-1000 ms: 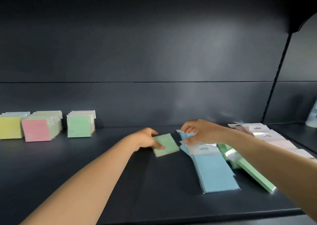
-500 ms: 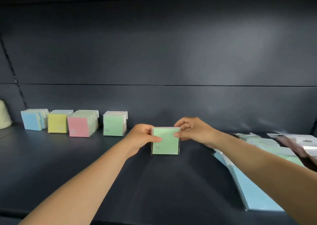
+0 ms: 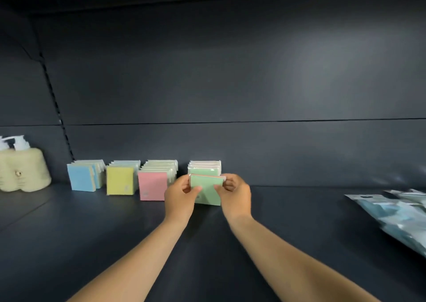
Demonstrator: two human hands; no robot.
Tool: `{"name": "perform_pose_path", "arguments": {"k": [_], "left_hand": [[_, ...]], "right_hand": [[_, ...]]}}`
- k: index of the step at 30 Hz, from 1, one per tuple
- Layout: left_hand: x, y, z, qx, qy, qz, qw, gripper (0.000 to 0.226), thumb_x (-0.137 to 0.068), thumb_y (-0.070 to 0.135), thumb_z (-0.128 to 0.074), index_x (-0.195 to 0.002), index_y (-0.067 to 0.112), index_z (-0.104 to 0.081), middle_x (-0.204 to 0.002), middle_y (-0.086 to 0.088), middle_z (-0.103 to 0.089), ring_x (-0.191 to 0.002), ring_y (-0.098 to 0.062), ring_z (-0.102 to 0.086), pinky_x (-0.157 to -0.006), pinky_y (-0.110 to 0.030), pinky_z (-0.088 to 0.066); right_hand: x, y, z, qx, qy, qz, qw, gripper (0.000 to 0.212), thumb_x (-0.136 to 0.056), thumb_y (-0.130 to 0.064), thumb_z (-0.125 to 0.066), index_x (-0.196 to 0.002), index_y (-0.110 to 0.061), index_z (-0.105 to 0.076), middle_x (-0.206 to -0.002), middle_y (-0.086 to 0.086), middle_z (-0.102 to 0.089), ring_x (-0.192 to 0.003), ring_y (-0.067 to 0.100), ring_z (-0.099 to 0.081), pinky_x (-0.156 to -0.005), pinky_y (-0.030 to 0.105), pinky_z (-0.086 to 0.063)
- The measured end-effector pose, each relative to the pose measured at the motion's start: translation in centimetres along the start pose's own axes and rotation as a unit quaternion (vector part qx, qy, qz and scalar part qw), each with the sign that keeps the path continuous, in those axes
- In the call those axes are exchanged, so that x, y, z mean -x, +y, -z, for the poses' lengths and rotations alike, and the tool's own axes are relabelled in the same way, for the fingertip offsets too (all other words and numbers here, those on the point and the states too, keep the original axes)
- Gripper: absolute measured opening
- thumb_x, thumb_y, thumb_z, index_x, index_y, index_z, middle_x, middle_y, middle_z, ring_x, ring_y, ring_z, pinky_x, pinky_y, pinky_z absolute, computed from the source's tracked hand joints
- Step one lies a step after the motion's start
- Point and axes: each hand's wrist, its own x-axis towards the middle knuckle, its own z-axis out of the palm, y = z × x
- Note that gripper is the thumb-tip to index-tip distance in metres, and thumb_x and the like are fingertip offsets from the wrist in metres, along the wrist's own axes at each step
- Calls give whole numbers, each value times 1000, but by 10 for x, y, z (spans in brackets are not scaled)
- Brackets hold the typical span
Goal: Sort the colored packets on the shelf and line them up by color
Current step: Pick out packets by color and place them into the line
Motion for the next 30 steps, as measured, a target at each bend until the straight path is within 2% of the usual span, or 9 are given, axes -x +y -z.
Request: {"name": "perform_pose_path", "arguments": {"k": [3,5,8,12,15,18,21,23,30], "left_hand": [[-17,-13,6,16,9,-13,1000,26,-78,-4,-64,-91,18,-66,-82,14,-67,-79,-1,-63,-65,-2,-45],[-25,-17,3,22,13,-13,1000,25,-79,-3,-64,-94,17,-66,-84,13,-67,-80,0,-62,-65,-3,-44],[-32,-23,-2,16,12,-18,1000,28,-80,0,-64,-103,15,-66,-91,7,-66,-85,-9,-61,-74,-15,-44],[-39,-32,-4,-17,17,-36,999,32,-81,3,-65,-111,14,-62,-97,10,-51,-97,-14,-55,-85,-21,-40],[-43,-40,-7,-24,0,-11,1000,35,-82,5,-63,-115,13,-60,-107,5,-59,-102,-15,-58,-92,-27,-44],[-45,-43,-10,-29,-32,11,999,32,-86,9,-58,-117,13,-60,-109,1,-66,-101,-17,-60,-87,-27,-45],[-45,-42,-12,-42,-49,7,998,27,-88,9,-53,-114,13,-62,-103,-2,-66,-95,-19,-58,-78,-25,-40],[-44,-42,-13,-42,-50,7,998,26,-88,8,-52,-112,14,-62,-102,-2,-66,-91,-18,-57,-75,-24,-38],[-44,-39,-8,-24,-67,42,997,28,-87,10,-55,-114,13,-61,-108,-1,-66,-99,-19,-60,-87,-31,-47]], "right_hand": [[-5,6,-21,15,19,28,999,22,-86,-2,-61,-103,-17,-64,-91,-4,-67,-84,4,-62,-74,9,-47],[-12,8,-25,33,34,40,998,25,-86,-3,-62,-107,-18,-63,-93,-3,-67,-87,6,-62,-81,15,-49],[-19,12,-27,57,56,47,996,23,-86,-5,-63,-102,-21,-62,-93,-6,-64,-84,1,-59,-81,17,-50],[-27,22,-29,95,64,64,991,28,-82,-5,-67,-98,-25,-57,-102,-8,-52,-86,-1,-56,-75,8,-44],[-32,29,-29,89,56,41,994,30,-79,-5,-70,-102,-21,-57,-100,-8,-60,-87,0,-58,-75,11,-46],[-35,32,-28,79,31,26,996,28,-82,-6,-68,-106,-18,-59,-93,-14,-63,-87,-4,-59,-74,7,-46],[-37,34,-28,110,8,20,994,24,-86,-9,-63,-108,-17,-65,-96,-8,-69,-93,5,-64,-86,23,-53],[-36,35,-27,118,3,18,993,24,-86,-10,-61,-109,-18,-66,-98,-7,-70,-94,7,-65,-88,27,-53],[-35,29,-25,145,-5,7,989,22,-87,-12,-64,-108,-13,-64,-101,-2,-69,-99,13,-64,-86,24,-51]]}}
